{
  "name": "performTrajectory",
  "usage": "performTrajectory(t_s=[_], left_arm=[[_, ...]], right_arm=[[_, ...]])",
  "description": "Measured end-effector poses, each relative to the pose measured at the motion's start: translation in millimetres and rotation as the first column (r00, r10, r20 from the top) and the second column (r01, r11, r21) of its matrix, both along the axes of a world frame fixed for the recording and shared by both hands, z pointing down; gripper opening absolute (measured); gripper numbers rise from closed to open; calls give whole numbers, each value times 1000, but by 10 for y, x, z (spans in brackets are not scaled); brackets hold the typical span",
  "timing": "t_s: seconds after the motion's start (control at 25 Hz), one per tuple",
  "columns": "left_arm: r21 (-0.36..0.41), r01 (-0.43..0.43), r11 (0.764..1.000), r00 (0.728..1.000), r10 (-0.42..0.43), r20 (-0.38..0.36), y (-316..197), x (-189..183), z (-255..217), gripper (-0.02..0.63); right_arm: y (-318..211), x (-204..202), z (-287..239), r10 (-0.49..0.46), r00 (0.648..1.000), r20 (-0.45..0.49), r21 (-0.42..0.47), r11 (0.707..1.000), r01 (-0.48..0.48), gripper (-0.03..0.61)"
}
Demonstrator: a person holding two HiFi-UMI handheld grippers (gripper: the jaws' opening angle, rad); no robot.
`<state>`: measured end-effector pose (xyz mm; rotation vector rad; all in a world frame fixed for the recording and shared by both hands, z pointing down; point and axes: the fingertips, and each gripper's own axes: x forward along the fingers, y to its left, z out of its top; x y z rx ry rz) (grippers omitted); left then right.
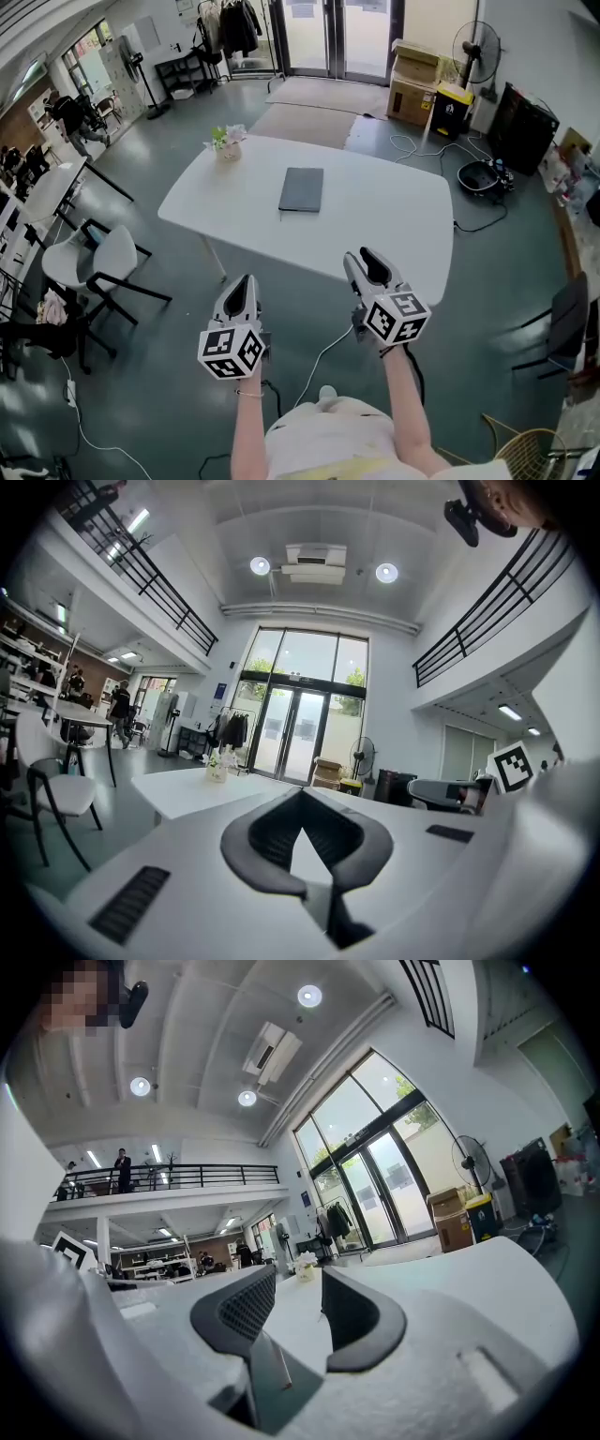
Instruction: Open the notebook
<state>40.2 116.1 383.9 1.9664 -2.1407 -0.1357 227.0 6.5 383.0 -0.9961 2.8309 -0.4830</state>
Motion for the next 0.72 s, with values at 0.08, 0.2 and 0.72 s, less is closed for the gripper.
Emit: performTrajectory(t_s=[0.08, 0.2, 0.72], left_arm=[[-19, -4, 1000, 1000, 4, -5, -84, -9, 69, -2], [-36, 0, 999, 1000, 0, -13, -183, -45, 128, -2], [-74, -35, 997, 999, 33, -23, -923, -467, 261, -2]], right_arm=[[-92, -34, 60, 10, 1000, -13, -12, 1000, -10, 137], [-213, -77, 107, 13, 1000, -18, -24, 1000, -14, 138], [-884, -497, 272, 42, 999, -35, -69, 997, -44, 152]])
